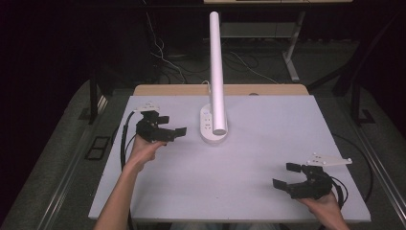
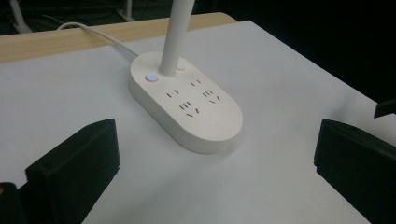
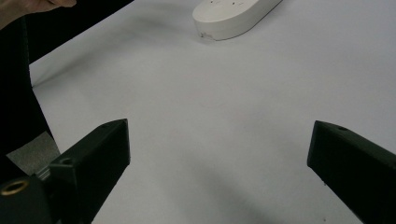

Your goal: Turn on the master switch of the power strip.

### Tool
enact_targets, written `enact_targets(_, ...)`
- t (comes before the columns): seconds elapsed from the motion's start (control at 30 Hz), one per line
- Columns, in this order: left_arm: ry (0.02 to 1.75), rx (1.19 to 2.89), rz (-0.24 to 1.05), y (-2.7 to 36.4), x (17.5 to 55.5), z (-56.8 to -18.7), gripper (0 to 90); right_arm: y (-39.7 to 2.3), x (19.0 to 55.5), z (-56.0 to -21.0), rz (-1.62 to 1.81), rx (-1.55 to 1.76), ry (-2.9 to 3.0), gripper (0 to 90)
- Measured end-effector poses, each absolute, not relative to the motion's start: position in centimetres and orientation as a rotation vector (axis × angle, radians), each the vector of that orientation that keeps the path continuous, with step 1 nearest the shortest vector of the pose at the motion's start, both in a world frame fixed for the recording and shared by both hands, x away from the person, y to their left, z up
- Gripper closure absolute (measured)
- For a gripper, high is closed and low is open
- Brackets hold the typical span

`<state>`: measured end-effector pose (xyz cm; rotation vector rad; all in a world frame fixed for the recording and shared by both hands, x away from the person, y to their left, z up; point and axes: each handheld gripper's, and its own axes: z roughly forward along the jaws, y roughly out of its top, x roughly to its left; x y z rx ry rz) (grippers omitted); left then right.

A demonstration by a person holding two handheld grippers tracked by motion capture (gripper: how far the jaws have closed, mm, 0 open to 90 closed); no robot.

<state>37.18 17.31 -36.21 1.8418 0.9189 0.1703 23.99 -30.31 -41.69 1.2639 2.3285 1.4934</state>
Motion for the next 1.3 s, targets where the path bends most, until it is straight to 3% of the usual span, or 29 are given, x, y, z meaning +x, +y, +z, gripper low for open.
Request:
enact_targets(0.77,0.939,1.81,0.185,19.7,29.7,-39.6,0.0,-30.1,24.0,-41.7,1.488,1.262,2.331,5.4)
enact_targets(1.3,0.875,1.84,0.155,18.6,26.4,-41.2,0.0,-30.0,23.9,-41.8,1.487,1.247,2.337,5.3)
